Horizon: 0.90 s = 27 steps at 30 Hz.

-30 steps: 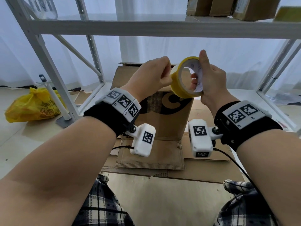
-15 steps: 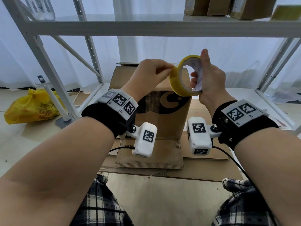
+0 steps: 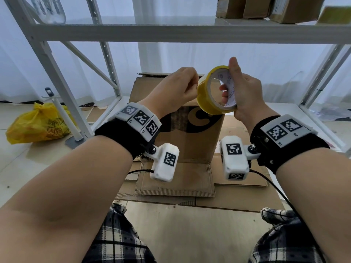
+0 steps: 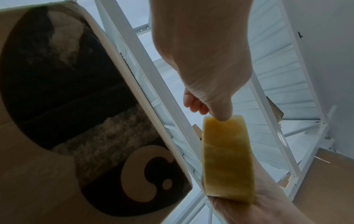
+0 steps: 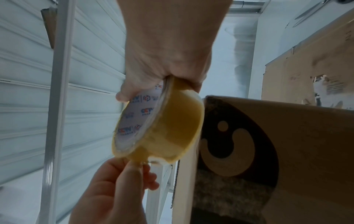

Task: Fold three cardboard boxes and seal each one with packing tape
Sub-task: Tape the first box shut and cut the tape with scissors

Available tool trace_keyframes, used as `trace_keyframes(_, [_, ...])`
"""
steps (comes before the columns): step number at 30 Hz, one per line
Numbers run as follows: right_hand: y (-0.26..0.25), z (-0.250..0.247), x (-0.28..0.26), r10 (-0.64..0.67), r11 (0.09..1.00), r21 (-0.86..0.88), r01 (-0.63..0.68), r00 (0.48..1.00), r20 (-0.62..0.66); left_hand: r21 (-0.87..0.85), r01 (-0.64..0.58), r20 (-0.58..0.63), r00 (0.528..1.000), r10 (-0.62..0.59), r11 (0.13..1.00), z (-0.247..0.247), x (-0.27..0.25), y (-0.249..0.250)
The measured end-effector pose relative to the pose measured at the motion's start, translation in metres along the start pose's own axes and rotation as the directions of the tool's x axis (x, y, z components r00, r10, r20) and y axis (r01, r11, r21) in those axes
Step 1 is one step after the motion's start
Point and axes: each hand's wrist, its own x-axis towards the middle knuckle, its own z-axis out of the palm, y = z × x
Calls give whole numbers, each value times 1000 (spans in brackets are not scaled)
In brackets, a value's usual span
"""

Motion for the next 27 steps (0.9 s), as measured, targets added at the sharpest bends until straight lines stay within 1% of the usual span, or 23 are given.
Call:
trace_keyframes(3, [-2,0,0,23,999,-36,-24,1000,-18,-21,-3,8,1000,4,1000,-1,0,0])
trace_keyframes(4, [-3,0,0,26,998,-51,-27,999,-20,-66,2,-3,1000,-2,998,-1,0,0])
trace_keyframes(6, [-3,-1,-1,27,998,-63,-28,999,-21,-210,33,-30,999,-40,977,-1,1,-2])
trace_keyframes(8, [-4,0,-1,19,997,-70,-21,1000,-25,-336,90,-44,993,-111,938,0,1,-2])
trace_keyframes(10, [-2,0,0,11,997,-80,-13,1000,-24,-426,138,-65,981,-183,894,-1,1,-2])
trace_keyframes(11, [-2,0,0,7,996,-85,-9,1000,-22,-464,141,-78,977,-199,875,-2,0,-2])
trace_keyframes(13, [0,-1,1,4,996,-85,-5,1000,-12,-506,124,-71,980,-185,853,-4,0,-2])
trace_keyframes(15, [2,-3,3,10,997,-77,-10,1000,-11,-508,138,-13,986,-168,850,-4,-1,-2])
trace_keyframes(17, [3,-4,4,8,996,-86,-9,1000,-13,-476,145,23,988,-152,867,-3,-1,-2])
trace_keyframes(22, [0,-5,4,-4,996,-90,4,1000,1,-407,124,10,991,-131,905,-4,-1,1])
trace_keyframes(27, [-2,-6,2,6,995,-95,-5,1000,10,-405,146,55,989,-136,903,-4,-1,3])
